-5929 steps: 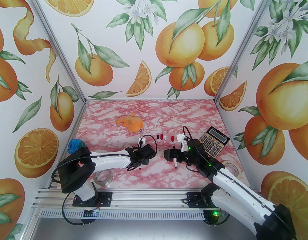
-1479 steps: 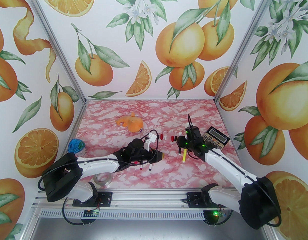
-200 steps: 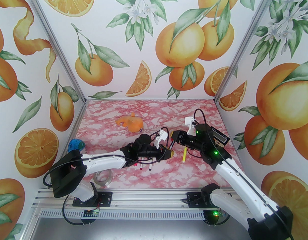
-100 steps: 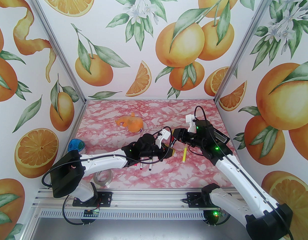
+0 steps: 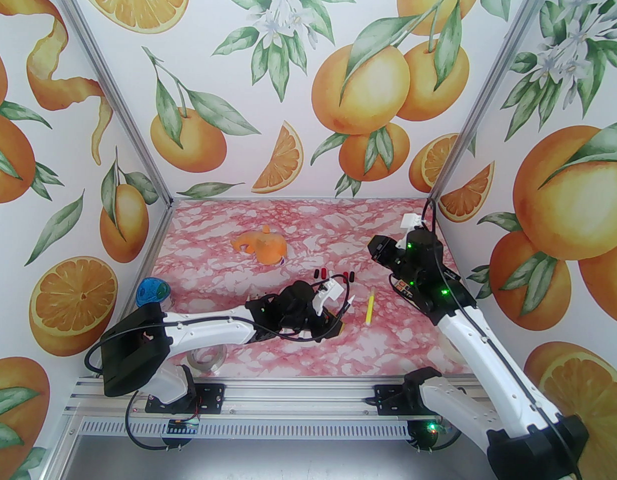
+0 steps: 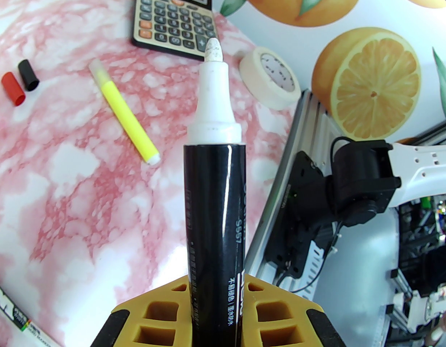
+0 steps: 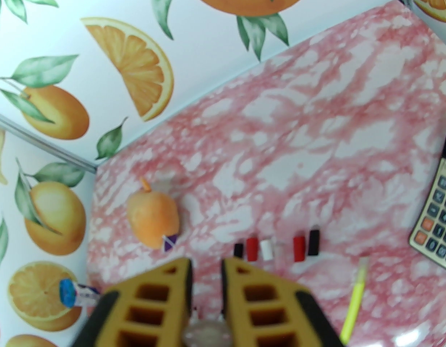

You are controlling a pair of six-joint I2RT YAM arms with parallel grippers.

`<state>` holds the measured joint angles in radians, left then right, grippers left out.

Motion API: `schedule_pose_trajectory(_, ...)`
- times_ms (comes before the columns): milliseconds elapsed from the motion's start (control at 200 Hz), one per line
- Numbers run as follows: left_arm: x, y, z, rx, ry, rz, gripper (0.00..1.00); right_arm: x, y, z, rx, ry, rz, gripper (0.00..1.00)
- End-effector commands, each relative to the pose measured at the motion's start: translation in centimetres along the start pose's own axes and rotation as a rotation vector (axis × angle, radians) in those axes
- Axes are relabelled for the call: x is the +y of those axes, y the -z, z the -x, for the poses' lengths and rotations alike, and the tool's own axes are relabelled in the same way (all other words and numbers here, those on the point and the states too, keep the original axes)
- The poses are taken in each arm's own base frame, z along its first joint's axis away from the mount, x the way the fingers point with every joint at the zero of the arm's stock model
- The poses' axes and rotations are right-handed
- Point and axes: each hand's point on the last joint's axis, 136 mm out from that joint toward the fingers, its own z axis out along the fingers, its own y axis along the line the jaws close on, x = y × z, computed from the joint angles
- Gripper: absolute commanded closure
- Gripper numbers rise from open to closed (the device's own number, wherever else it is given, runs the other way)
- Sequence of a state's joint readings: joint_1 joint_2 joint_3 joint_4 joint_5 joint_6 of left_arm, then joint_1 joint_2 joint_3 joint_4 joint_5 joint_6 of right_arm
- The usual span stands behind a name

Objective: Open the pen caps

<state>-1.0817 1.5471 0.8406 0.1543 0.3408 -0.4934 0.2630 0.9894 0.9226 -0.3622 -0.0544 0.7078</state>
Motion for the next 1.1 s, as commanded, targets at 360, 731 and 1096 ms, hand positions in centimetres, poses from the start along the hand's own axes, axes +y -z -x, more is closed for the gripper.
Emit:
schedule_pose_trajectory(360,-0.1,4.2,3.8,-0.209,0.045,-0.033,1.00,-6.8,-3.2,-5.5,0.168,0.196,-0.216,0.91)
schedule_pose_trajectory(731,1.6,7.4,4.2,-0.247,0.022,0.083,0.99,-10.5,-8.0,-9.9,0.291,0.188,-0.278,0.91)
schedule_pose_trajectory(1096,2.5,9.5,5.9,-0.268,0.019,0.122,0.99,-12.8,-11.4,-12.6,0.375,0.183,-0.323,0.92)
